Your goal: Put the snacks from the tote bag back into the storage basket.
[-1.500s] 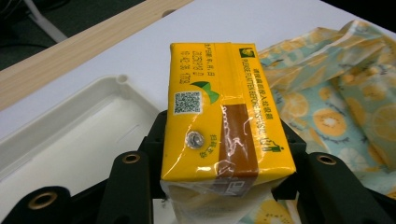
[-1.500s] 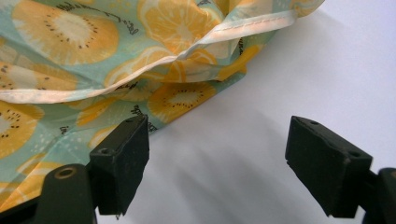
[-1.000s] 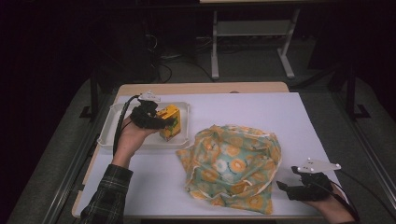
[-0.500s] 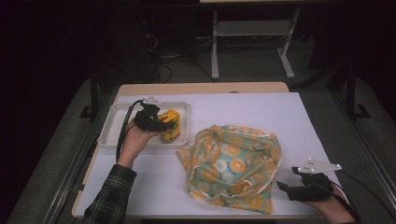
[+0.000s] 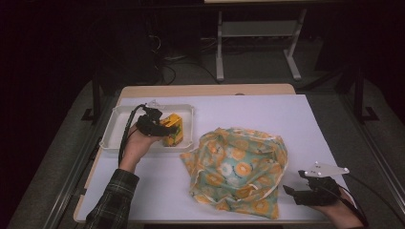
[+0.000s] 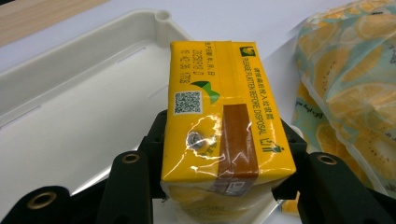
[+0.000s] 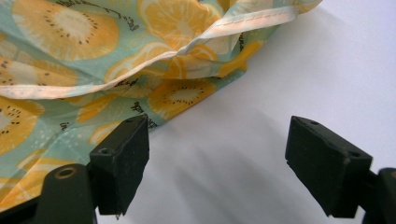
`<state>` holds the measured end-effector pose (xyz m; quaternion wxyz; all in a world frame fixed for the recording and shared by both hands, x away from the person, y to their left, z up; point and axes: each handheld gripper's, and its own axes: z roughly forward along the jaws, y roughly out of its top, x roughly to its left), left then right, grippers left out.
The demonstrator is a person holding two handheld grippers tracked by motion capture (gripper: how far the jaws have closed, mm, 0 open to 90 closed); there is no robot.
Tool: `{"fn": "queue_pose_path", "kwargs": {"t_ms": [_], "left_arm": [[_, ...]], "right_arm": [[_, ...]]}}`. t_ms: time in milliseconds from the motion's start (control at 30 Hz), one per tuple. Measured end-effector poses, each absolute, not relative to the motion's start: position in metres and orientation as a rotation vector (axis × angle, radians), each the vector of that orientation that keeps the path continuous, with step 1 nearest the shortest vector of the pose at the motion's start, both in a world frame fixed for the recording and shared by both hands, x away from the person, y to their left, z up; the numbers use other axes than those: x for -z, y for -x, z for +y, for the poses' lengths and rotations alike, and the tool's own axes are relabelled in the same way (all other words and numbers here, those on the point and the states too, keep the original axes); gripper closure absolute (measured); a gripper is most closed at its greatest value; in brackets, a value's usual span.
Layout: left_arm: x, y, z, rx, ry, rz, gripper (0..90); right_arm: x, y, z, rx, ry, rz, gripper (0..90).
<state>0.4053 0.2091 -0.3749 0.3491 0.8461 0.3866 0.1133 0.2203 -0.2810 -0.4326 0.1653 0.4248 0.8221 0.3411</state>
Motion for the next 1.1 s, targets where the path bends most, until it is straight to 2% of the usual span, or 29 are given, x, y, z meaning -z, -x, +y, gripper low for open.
{"fn": "queue_pose_path", "kwargs": {"t_ms": [667, 800, 1100], "left_arm": [[0.377, -0.399, 0.214, -0.254, -2.276, 0.99, 50.5], [0.375, -0.399, 0.214, -0.256, -2.256, 1.004, 48.7], [0.353, -0.396, 0.219, -0.237, -2.236, 0.983, 38.0]], "right_arm": [[0.432, -0.221, -0.28, -0.974, -1.204, 2.342, 21.0], [0.432, -0.221, -0.28, -0.976, -1.204, 2.342, 21.0], [0.432, -0.221, -0.28, -0.973, -1.208, 2.344, 21.0]]}}
